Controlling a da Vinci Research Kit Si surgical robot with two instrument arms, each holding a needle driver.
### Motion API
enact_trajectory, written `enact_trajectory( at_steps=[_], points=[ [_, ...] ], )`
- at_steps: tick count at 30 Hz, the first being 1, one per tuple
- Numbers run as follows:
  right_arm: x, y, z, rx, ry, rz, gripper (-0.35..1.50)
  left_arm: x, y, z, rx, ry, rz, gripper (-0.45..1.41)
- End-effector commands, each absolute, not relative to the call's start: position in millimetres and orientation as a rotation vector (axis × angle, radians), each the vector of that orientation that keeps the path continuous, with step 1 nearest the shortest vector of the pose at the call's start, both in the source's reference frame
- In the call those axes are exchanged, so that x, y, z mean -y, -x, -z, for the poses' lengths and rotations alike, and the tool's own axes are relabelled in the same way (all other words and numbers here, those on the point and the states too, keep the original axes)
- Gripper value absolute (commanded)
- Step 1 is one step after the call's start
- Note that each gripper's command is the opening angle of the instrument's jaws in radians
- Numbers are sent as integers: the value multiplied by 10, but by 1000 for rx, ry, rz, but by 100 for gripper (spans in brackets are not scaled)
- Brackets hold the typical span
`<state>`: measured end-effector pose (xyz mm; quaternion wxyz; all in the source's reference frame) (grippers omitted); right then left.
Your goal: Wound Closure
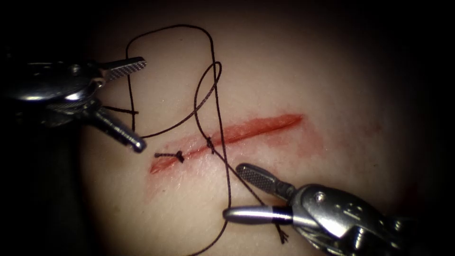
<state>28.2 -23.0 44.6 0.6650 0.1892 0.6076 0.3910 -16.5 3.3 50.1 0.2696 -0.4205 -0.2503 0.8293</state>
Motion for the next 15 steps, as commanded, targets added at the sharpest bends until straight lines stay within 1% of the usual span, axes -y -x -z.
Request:
enact_trajectory(
  at_steps=[1, 7, 8, 10, 15],
  points=[
    [231, -290, -448, -1374, -429, -882, 113, -27, 172, -513, 664, 1098, -2266, 133],
    [232, -289, -448, -1374, -429, -882, 113, -9, 186, -561, 585, 1010, -2437, 132],
    [231, -289, -448, -1374, -429, -882, 113, -11, 188, -566, 578, 1013, -2444, 130],
    [232, -289, -447, -1374, -429, -882, 113, -16, 189, -574, 500, 1007, -2475, 120],
    [233, -290, -446, -1374, -432, -879, 113, -32, 191, -591, 451, 952, -2491, 120]
  ],
)
